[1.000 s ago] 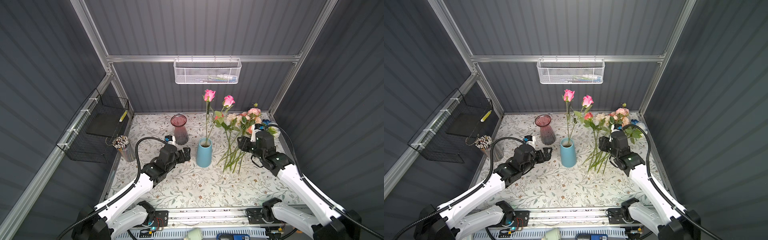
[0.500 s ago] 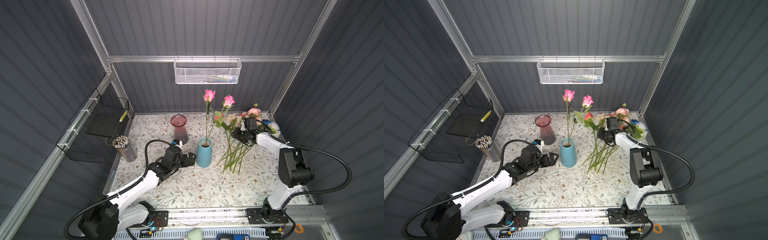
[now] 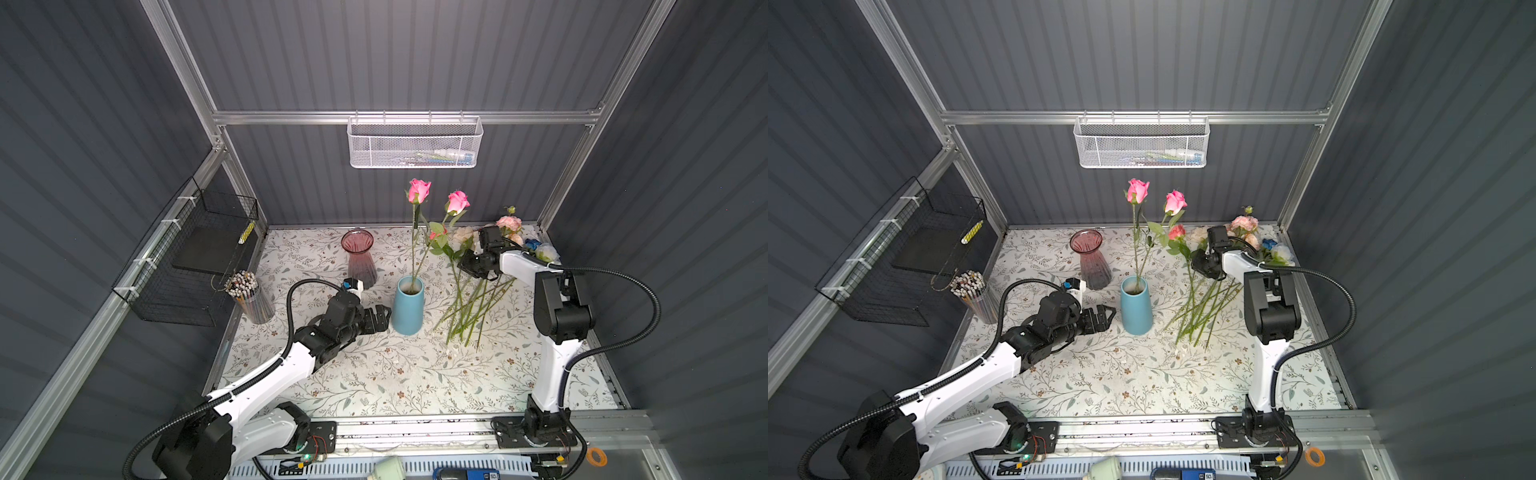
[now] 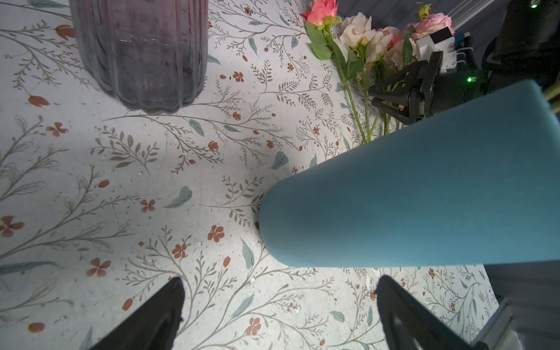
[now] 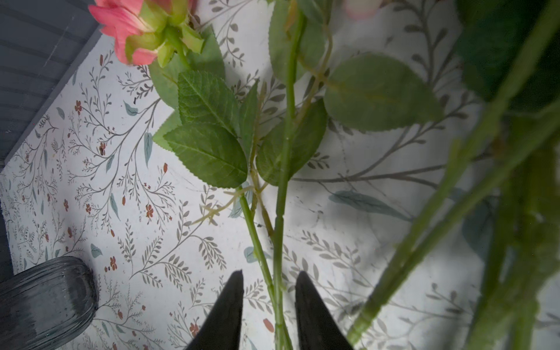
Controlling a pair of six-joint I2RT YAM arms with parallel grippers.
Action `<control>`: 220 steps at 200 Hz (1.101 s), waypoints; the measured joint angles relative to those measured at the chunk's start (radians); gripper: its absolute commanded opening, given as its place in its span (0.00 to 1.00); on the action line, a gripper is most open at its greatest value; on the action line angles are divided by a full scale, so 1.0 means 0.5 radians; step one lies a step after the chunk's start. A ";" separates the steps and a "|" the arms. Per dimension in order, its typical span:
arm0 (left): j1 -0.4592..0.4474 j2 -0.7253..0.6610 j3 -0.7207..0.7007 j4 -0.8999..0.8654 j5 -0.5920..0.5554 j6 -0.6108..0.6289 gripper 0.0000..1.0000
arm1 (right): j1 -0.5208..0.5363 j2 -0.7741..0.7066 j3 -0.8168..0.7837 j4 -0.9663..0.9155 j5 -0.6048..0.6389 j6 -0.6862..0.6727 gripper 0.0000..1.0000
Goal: Arrange flowers in a vase
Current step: Pick up the flower from the flowers.
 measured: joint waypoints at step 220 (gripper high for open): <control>0.000 -0.029 0.007 -0.076 -0.078 0.045 0.99 | -0.008 -0.130 0.029 -0.091 -0.050 -0.023 0.06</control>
